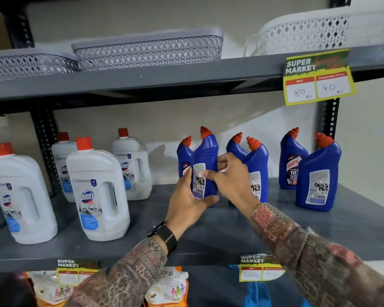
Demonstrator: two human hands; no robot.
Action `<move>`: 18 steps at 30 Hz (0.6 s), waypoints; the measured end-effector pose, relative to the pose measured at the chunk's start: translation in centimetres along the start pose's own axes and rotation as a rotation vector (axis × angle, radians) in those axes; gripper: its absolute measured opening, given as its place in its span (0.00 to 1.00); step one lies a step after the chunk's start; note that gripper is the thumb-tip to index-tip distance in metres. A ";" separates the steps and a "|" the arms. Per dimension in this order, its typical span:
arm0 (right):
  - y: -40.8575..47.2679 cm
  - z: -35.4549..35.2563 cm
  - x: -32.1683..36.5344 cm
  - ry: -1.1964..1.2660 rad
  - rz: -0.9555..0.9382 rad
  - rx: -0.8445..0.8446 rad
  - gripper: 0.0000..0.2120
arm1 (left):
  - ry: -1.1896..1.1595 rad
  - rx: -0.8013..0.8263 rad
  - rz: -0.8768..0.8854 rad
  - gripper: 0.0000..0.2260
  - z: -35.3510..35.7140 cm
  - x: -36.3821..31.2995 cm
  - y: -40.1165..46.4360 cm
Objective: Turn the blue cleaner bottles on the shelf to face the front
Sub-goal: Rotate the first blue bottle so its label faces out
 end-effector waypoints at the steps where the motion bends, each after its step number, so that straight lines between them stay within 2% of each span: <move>1: -0.3 0.2 0.2 -0.011 -0.006 0.008 0.19 | -0.034 -0.019 -0.006 0.32 0.1 -0.1 0.1; 4: -0.6 0.7 0.0 0.059 -0.021 0.097 0.16 | -0.173 -0.055 -0.043 0.29 0.0 0.1 0.5; 7: -0.2 1.0 -1.0 0.408 0.090 0.268 0.09 | -0.247 -0.023 -0.098 0.33 -0.4 1.1 0.8; 10: -0.4 2.1 -2.1 0.395 0.178 0.435 0.18 | -0.303 0.086 -0.124 0.33 -0.5 1.3 1.4; 12: -0.9 3.3 -2.5 0.516 0.256 0.532 0.18 | -0.341 0.178 -0.136 0.28 -0.4 1.1 1.6; 15: -0.6 3.0 -2.7 0.559 0.246 0.456 0.17 | -0.320 0.309 -0.180 0.24 -0.2 0.8 1.7; 18: -0.6 2.9 -3.0 0.477 0.194 0.353 0.22 | -0.223 0.365 -0.170 0.16 -0.7 0.4 2.0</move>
Point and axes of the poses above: each hand's wrist, its own y-axis towards the middle knuckle, its own z-axis out of the palm, x = y × z, the point moved 8 cm from there along y, towards the middle knuckle, and after that the axes turned 1 degree about z, right-handed, at the moved point
